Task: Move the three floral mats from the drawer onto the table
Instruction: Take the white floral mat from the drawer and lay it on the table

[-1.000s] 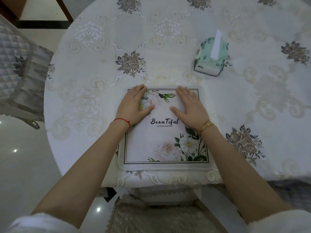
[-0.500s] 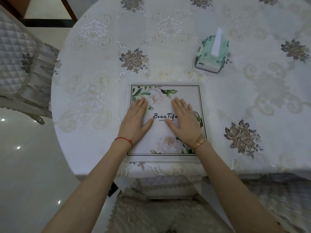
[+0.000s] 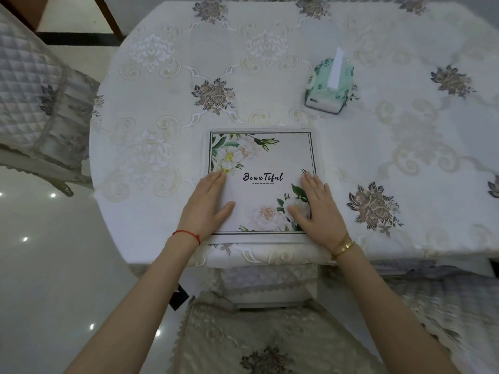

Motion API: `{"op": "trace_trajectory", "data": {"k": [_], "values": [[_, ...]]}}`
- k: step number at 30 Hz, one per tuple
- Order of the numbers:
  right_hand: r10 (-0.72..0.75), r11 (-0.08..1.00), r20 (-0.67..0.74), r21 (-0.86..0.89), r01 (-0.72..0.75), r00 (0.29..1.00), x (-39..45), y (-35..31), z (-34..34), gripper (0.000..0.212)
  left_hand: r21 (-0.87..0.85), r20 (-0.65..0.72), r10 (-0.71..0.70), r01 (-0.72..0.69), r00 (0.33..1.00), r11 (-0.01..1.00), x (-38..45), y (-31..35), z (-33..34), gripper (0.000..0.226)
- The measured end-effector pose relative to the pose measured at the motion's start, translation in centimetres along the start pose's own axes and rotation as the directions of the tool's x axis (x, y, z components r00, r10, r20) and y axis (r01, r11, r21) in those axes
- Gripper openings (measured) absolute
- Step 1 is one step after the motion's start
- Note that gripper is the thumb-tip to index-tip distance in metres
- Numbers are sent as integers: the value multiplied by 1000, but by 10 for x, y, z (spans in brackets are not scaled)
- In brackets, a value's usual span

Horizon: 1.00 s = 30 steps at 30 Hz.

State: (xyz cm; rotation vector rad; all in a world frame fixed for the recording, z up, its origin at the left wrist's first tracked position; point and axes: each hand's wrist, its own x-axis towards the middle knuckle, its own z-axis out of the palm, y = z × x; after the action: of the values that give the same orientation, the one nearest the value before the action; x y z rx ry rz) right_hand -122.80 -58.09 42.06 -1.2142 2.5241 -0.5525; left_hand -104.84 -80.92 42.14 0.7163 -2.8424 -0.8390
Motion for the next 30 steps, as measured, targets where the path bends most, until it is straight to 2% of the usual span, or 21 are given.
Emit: {"op": "trace_trajectory", "data": {"k": [4,10,16,21,24,30], "values": [[-63,998,45,-27,64,997,-26,-24,21,75,-45,-10,-30,30,999,999,-34,19,16,71],[19,999,5,-28,-19,1000,-50,-14,22,65,-3,-25,-46,46,999,999,-57,15,17,72],[91,995,9,-31,-90,996,-73,1,12,66,30,-2,-63,63,998,998,-78,-2,8,72],[-28,999,32,-19,28,999,-67,-36,21,65,-9,-19,-40,40,999,999,-77,25,17,71],[-55,998,73,-25,57,996,-57,-64,39,65,-34,-15,-79,78,997,996,-72,45,29,74],[84,991,19,-109,-81,996,-60,-56,49,71,-29,-26,-136,135,990,990,-71,42,32,81]]}}
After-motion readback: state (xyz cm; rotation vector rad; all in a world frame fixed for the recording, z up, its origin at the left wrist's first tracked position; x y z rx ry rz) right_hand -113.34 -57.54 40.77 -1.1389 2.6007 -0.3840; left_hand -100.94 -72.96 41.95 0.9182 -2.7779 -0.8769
